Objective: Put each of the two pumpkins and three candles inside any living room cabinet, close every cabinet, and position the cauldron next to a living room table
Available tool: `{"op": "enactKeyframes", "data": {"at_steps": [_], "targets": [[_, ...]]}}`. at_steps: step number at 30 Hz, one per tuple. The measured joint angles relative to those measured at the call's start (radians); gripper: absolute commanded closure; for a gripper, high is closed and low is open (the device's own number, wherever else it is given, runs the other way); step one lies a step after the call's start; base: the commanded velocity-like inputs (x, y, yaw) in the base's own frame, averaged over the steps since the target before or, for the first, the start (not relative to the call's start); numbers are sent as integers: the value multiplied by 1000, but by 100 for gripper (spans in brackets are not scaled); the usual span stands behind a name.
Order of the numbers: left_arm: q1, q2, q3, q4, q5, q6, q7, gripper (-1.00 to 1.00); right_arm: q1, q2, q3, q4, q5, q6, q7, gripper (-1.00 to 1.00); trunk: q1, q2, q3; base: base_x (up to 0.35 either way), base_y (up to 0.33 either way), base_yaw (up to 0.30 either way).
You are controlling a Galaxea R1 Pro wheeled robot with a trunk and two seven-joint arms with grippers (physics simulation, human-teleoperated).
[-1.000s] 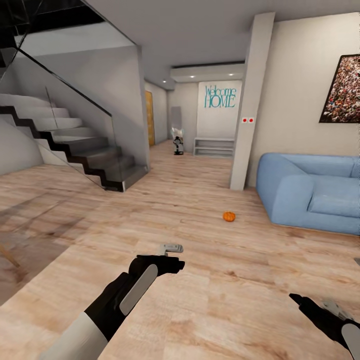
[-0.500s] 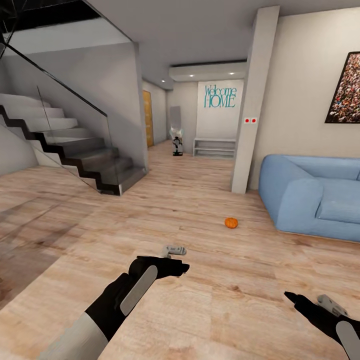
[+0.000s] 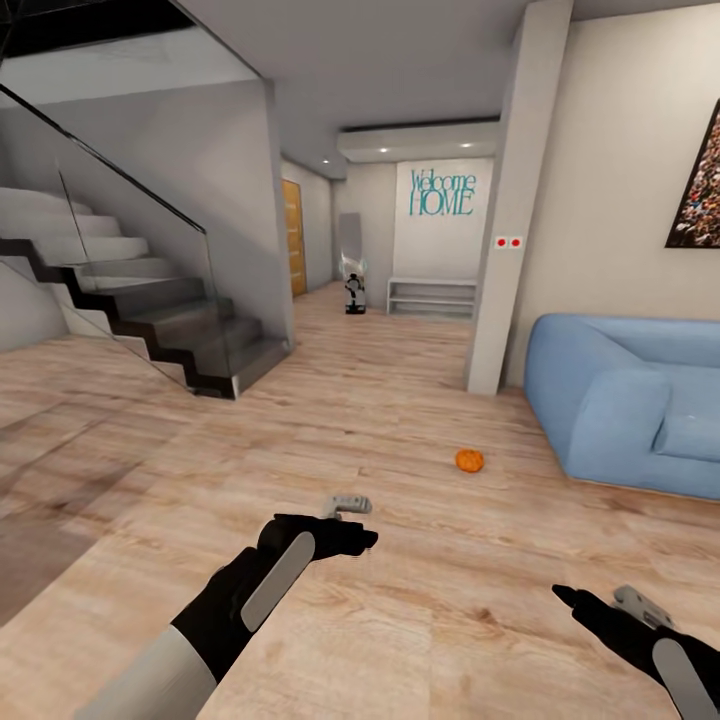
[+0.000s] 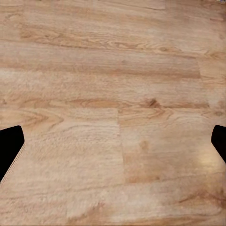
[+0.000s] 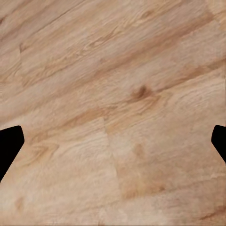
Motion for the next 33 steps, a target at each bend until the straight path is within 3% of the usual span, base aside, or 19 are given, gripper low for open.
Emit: {"op": "enactKeyframes", "data": {"at_steps": [7,22,33], "targets": [[-1,-1,0,9,0,0,-1,-100,0,4,26,0,1,-7,0,-100,0,0,1,337,0,-43],[-2,-2,0,15,-1,0,-1,-100,0,3,31,3,1,-9,1,-100,0,0,6,337,0,-234],[-2,-1,0,15,-1,0,-1,-100,0,3,31,3,2,-9,0,-100,0,0,6,337,0,-33]]}}
